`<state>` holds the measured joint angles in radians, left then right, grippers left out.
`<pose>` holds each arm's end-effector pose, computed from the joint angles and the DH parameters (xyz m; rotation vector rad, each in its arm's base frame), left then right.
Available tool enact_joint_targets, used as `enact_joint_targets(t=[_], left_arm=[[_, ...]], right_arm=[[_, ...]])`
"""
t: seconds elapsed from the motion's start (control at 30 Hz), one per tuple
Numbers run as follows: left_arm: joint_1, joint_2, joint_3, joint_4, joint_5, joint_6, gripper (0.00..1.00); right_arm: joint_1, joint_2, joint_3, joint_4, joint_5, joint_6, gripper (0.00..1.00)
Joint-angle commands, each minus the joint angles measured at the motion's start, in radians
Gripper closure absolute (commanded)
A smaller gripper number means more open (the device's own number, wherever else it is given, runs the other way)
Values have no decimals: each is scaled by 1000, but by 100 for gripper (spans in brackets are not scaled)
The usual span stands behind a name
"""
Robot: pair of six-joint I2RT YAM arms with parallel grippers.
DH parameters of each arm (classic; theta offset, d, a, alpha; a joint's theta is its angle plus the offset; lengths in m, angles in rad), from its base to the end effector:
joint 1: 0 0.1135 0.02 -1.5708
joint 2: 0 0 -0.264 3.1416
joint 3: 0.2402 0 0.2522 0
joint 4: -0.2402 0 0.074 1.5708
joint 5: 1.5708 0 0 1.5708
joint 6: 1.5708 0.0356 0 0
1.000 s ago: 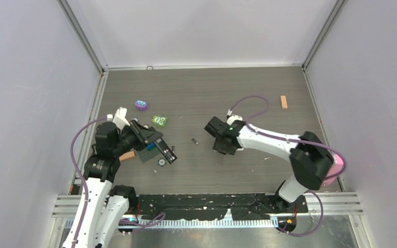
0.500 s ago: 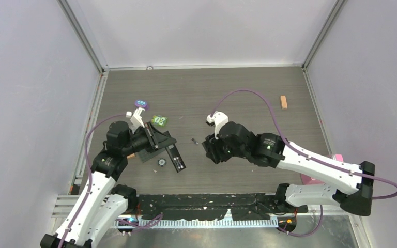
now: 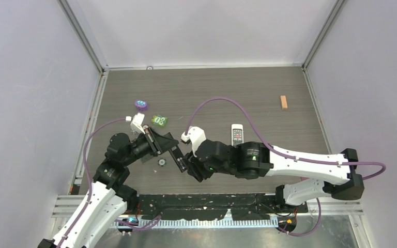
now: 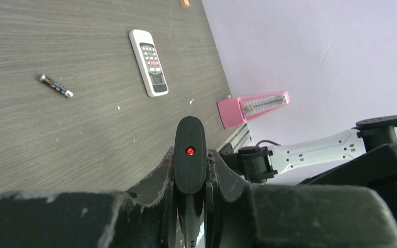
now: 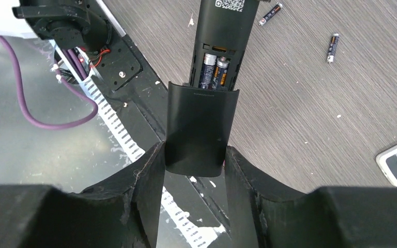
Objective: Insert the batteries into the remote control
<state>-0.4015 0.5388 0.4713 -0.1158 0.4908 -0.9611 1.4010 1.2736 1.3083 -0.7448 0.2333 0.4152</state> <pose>0.1274 -0.0723 0.2731 -0.1458 1.9546 -1.3783 0.0534 0.2626 0.3636 -1.0012 2.1313 0.6814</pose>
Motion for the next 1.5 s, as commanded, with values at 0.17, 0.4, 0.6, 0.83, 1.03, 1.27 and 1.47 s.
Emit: enact_joint_targets(t=[0.17, 0.4, 0.6, 0.83, 1.03, 1.27, 1.47], left_arm=[[-5, -79, -4, 89, -116, -54, 100], [-5, -63, 7, 82, -106, -80, 100], [-5, -47, 23, 73, -80, -101, 100], [-5, -58, 16, 74, -79, -116, 100], [-6, -55, 13, 85, -44, -136, 100], [-5, -59, 8, 96, -30, -152, 100], [-5, -63, 6, 108, -22, -165, 100]], right_arm=[[45, 114, 112, -3, 161, 59, 94], [46, 146, 120, 14, 190, 19, 94], [44, 178, 121, 23, 192, 2, 94], [38, 201, 117, 42, 172, 8, 94], [19, 196, 88, 64, 157, 11, 94], [13, 199, 77, 68, 164, 4, 94], [5, 196, 62, 72, 126, -1, 92]])
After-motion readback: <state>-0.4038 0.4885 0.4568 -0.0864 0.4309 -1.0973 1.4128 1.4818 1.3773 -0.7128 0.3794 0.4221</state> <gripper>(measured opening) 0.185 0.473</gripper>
